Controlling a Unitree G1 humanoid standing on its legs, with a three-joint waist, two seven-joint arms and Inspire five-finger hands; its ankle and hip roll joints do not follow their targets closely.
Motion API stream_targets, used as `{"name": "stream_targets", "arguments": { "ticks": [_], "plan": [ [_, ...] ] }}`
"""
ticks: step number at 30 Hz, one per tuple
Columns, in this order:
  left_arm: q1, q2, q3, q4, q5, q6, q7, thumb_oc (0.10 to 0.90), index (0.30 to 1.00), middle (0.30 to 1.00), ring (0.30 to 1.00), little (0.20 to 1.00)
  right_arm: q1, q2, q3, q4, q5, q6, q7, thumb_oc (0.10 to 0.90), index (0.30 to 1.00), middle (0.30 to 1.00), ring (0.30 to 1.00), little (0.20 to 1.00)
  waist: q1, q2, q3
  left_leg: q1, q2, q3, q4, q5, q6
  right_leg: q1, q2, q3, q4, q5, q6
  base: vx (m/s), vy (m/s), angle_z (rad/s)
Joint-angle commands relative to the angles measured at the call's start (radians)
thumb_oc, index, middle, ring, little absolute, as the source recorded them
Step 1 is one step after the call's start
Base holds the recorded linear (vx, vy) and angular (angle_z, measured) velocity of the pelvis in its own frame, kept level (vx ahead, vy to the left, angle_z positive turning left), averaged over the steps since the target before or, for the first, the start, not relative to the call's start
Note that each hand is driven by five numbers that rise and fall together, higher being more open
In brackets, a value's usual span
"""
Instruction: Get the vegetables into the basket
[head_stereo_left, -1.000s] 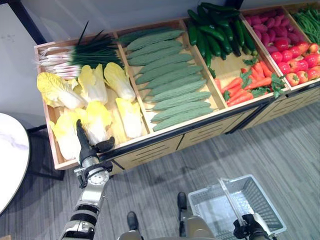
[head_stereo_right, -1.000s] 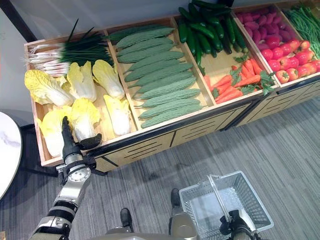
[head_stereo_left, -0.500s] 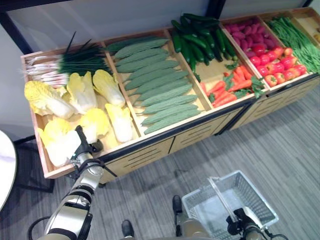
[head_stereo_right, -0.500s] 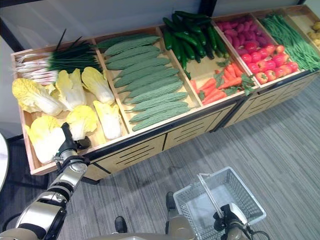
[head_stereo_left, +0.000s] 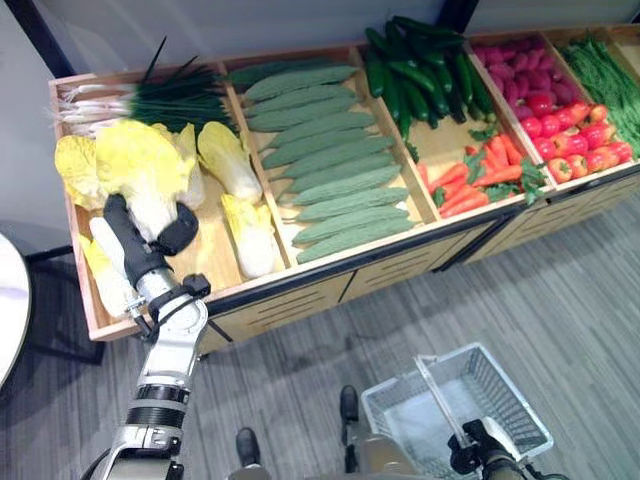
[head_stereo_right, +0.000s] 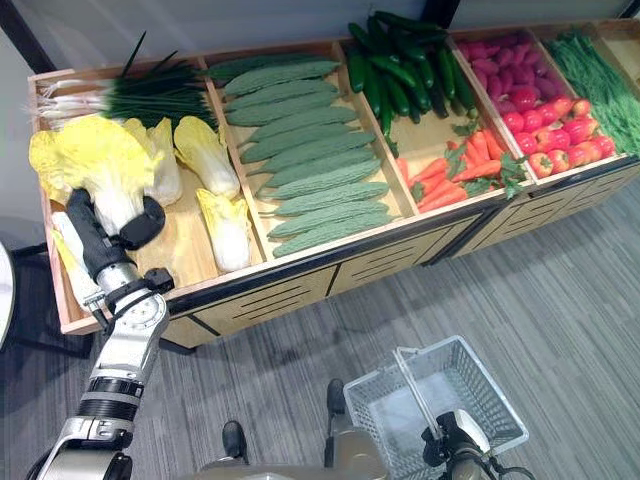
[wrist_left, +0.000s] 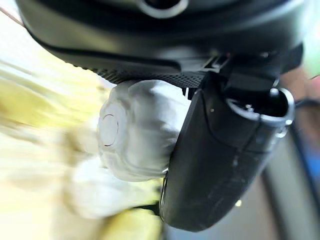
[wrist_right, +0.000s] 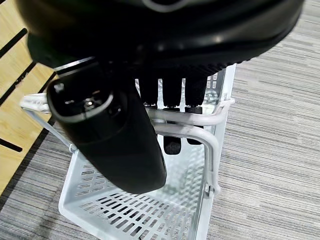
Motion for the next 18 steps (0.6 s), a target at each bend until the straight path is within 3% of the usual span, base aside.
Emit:
{"name": "stream_targets", "arguments": {
  "ticks": [1, 5, 7, 12, 14, 18],
  "plan": [
    [-0.049, 0.04, 0.017, -0.103, -0.218, -0.211, -0.215, 0.4, 0.3, 0.3, 0.3, 0.3, -0.019, -0.038, 0.001, 0.012, 0.019, -0.01, -0.004, 0.4, 0.3, 0.3, 0.3, 0.3, -0.004, -0.001, -0.01, -0.037, 0.027, -0.036, 0.0, 0.031, -0.031, 0.046, -0.067, 0.008, 0.003, -0.041, 0.083, 0.0, 0.0, 0.0],
    [0.046, 0.016, -0.042, -0.168, -0.555, -0.21, -0.469, 0.4, 0.3, 0.3, 0.3, 0.3, -0.015, -0.05, -0.016, 0.003, 0.011, -0.01, 0.025, 0.4, 0.3, 0.3, 0.3, 0.3, -0.002, 0.009, -0.012, -0.033, 0.024, -0.034, 0.0, 0.033, -0.029, 0.048, -0.07, 0.01, 0.001, -0.04, 0.082, 0.0, 0.0, 0.0],
    [0.096, 0.025, -0.067, -0.173, -0.65, -0.19, -0.571, 0.4, 0.3, 0.3, 0.3, 0.3, -0.013, -0.052, -0.023, 0.0, 0.007, -0.012, 0.037, 0.4, 0.3, 0.3, 0.3, 0.3, -0.001, 0.013, -0.014, -0.032, 0.024, -0.034, 0.0, 0.033, -0.028, 0.049, -0.071, 0.012, 0.0, -0.039, 0.082, 0.0, 0.0, 0.0],
    [0.176, 0.035, -0.087, -0.132, -0.775, -0.16, -0.723, 0.4, 0.3, 0.3, 0.3, 0.3, 0.009, -0.054, -0.051, 0.012, -0.006, -0.026, 0.063, 0.4, 0.3, 0.3, 0.3, 0.3, 0.002, 0.017, -0.024, -0.005, 0.019, -0.021, 0.0, 0.024, -0.023, 0.061, -0.072, 0.027, 0.002, -0.047, 0.083, 0.03, 0.025, -0.05],
    [0.178, 0.035, -0.09, -0.141, -0.786, -0.161, -0.732, 0.4, 0.3, 0.3, 0.3, 0.3, 0.013, -0.052, -0.058, 0.018, -0.002, -0.027, 0.063, 0.4, 0.3, 0.3, 0.3, 0.3, 0.001, 0.015, -0.023, 0.008, 0.016, -0.014, 0.005, 0.019, -0.021, 0.068, -0.073, 0.034, 0.004, -0.05, 0.083, 0.03, 0.028, -0.08],
    [0.169, 0.053, -0.099, -0.129, -0.779, -0.167, -0.749, 0.4, 0.3, 0.3, 0.3, 0.3, 0.015, -0.054, -0.085, 0.018, 0.02, -0.034, 0.065, 0.4, 0.3, 0.3, 0.3, 0.3, -0.002, -0.006, 0.001, -0.034, 0.009, -0.006, 0.15, -0.048, -0.013, 0.074, -0.088, 0.062, 0.025, -0.05, 0.084, -0.02, 0.052, -0.16]
  ]
}}
